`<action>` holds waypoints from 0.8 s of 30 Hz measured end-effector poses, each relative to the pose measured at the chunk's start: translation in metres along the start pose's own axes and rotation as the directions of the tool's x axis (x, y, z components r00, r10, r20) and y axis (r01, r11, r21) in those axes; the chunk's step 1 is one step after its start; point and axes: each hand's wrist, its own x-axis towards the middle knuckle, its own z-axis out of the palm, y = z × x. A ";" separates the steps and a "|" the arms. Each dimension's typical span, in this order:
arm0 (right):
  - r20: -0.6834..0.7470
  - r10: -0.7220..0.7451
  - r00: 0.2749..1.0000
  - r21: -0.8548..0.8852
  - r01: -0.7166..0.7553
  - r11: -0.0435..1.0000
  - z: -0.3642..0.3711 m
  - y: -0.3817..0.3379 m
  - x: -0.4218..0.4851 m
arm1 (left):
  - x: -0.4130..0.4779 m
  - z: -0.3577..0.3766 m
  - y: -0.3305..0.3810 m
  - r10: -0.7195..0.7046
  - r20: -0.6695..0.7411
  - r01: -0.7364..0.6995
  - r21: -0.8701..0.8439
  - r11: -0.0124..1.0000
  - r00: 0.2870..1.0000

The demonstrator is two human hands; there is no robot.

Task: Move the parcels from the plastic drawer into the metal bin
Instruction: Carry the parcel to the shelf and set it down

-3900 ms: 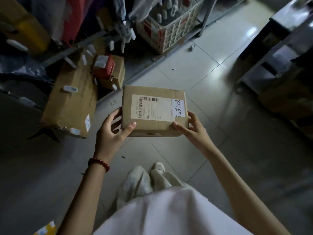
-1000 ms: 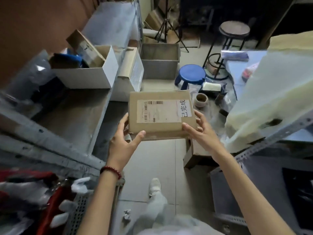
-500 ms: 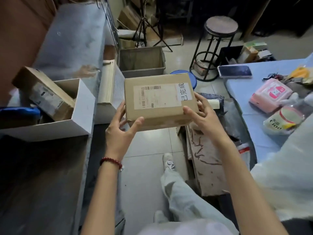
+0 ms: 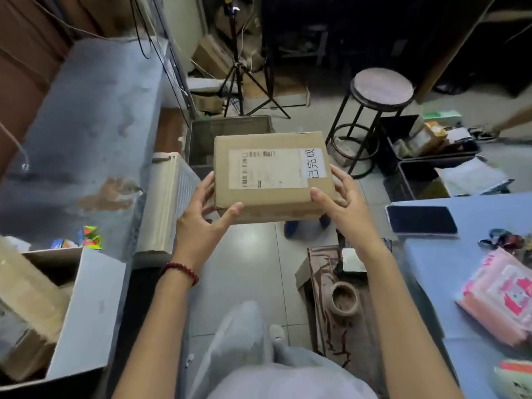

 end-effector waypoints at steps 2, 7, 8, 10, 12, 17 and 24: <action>0.003 0.016 1.000 -0.012 -0.015 1.000 0.008 -0.002 0.034 | 0.034 -0.001 -0.006 -0.012 -0.005 0.012 0.014 1.000 1.000; 0.022 0.068 0.997 -0.008 -0.068 0.998 0.033 -0.009 0.123 | 0.124 -0.003 -0.016 -0.034 -0.045 0.036 0.044 0.998 0.998; 0.028 0.068 0.997 -0.018 -0.067 0.998 0.039 -0.013 0.144 | 0.143 -0.005 -0.017 -0.027 -0.073 0.031 0.048 0.998 0.997; 0.042 0.064 0.997 -0.051 -0.062 0.997 0.053 -0.025 0.187 | 0.182 -0.010 -0.015 -0.023 -0.119 0.031 0.063 0.998 0.993; 0.068 0.042 0.997 -0.077 -0.037 0.996 0.068 -0.041 0.228 | 0.220 -0.022 -0.014 -0.027 -0.163 0.041 0.080 0.996 0.986; 0.161 -0.027 0.987 -0.113 0.046 0.993 0.106 -0.081 0.318 | 0.298 -0.055 -0.010 -0.026 -0.252 0.052 0.097 0.994 0.967; 0.420 -0.021 0.907 -0.189 0.110 0.976 0.172 -0.097 0.415 | 0.337 -0.081 -0.022 -0.171 -0.482 0.199 0.006 0.980 0.859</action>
